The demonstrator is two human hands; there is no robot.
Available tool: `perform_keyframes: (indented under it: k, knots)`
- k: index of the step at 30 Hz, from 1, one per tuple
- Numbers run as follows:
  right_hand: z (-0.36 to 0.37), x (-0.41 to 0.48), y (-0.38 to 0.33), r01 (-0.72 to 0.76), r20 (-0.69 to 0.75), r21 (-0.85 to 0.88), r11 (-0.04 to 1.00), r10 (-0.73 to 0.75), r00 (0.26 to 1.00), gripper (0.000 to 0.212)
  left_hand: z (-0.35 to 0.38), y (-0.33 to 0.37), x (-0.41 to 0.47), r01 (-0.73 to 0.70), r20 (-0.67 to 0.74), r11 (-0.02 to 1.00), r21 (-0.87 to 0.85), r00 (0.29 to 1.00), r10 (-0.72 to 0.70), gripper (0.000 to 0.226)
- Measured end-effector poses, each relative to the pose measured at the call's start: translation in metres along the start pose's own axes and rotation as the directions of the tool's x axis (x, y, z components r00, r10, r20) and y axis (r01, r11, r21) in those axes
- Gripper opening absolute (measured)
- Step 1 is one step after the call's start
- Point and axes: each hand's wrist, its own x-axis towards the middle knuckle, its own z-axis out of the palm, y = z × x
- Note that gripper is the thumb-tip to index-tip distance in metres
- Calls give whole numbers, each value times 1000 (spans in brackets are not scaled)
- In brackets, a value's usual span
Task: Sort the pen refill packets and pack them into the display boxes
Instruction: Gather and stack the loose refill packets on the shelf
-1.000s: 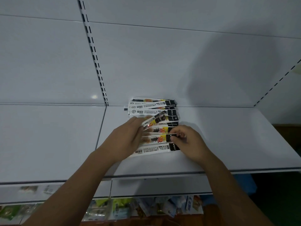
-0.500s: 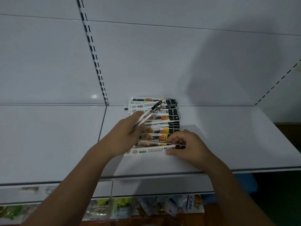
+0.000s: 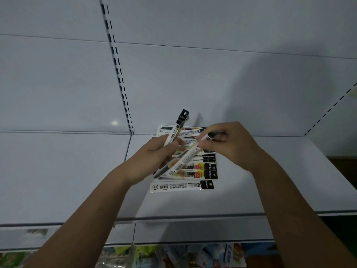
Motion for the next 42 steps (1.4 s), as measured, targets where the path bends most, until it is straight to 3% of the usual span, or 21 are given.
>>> perform_keyframes:
  k: [6,15,20,22,25,31,37,42]
  knots:
    - [18,32,-16,44,-37,-39,998,-45,998,19,1,2,-8,-32,111,997,-75,993,41,39]
    - [59,39,-7,97,-232,33,995,-87,969,47,5,-7,-7,-81,-28,990,-118,997,78,42]
    - [63,30,6,-3,-310,-43,999,-11,951,54,5,-13,-2,-137,-133,990,-40,983,130,28]
    - [59,20,17,-66,-284,-106,992,34,958,42,4,-15,-1,-114,-176,993,-24,978,108,35]
    - [51,0,41,-163,-213,-234,959,113,971,24,0,-19,0,-21,-142,989,-149,990,0,39]
    - [52,-22,75,-222,-45,-527,820,234,971,53,-4,-23,4,28,-190,987,-161,980,-59,47]
    - [57,-19,80,-201,-32,-520,830,217,976,30,-12,-25,4,14,-283,980,-198,956,-71,44]
    - [57,-18,83,-165,33,-505,847,210,977,19,-12,-26,2,3,-278,983,-185,959,-55,37]
